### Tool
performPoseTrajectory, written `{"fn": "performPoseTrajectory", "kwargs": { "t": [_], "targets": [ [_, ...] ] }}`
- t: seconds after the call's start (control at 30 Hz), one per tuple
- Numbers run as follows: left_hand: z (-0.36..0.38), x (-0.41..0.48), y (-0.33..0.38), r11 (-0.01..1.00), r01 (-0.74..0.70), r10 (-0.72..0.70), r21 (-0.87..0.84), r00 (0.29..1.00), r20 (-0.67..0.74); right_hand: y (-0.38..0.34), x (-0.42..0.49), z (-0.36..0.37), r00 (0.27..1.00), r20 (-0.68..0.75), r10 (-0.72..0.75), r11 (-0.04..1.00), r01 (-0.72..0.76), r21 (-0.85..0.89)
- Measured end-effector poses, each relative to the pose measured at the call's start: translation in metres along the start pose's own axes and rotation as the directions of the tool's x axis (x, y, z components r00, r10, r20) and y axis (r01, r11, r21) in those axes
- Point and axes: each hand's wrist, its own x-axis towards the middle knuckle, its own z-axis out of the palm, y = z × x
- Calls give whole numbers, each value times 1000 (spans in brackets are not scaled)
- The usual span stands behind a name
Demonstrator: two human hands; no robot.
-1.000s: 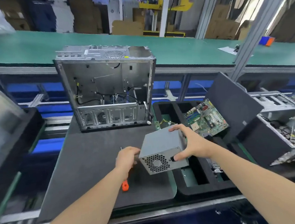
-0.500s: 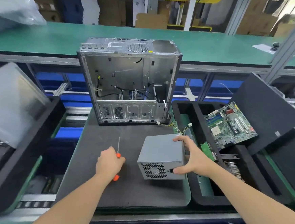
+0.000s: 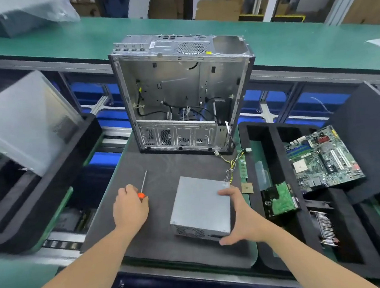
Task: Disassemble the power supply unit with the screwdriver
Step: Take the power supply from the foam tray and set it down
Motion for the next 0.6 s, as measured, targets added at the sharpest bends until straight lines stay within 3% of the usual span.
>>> {"fn": "performPoseTrajectory", "kwargs": {
  "t": [0.07, 0.13, 0.2, 0.27, 0.33, 0.4, 0.47, 0.53, 0.6],
  "targets": [
    [0, -3, 10, 996, -66, 73, 56, 989, -131, 5, -2, 1, 1000, 23, 15, 1000, -15, 13],
    [1, -4, 23, 982, -168, 148, -85, 967, -205, 9, -1, -2, 998, 50, 27, 998, -29, 50],
    [3, -3, 39, 918, -205, 180, -339, 978, -106, 13, 0, -8, 995, 92, 46, 990, -58, 127],
    [1, -2, 59, 821, -69, 164, -566, 979, 120, 17, 2, -14, 989, 143, 24, 972, -56, 228],
    [3, -3, 77, 654, 131, 185, -745, 928, 325, 23, 4, -18, 986, 168, -19, 941, -39, 336],
    [9, -5, 89, 566, 260, 210, -782, 872, 442, 25, 6, -21, 992, 126, 24, 867, -83, 491],
    [16, -9, 97, 574, 315, 190, -756, 847, 497, 23, 14, -19, 984, 21, 177, 804, -156, 574],
    [24, -11, 99, 589, 310, 158, -746, 861, 483, 18, 24, -17, 943, -97, 318, 759, -192, 623],
    [27, -11, 98, 609, 279, 151, -743, 878, 454, 14, 36, -16, 929, -152, 338, 761, -174, 625]
  ]
}}
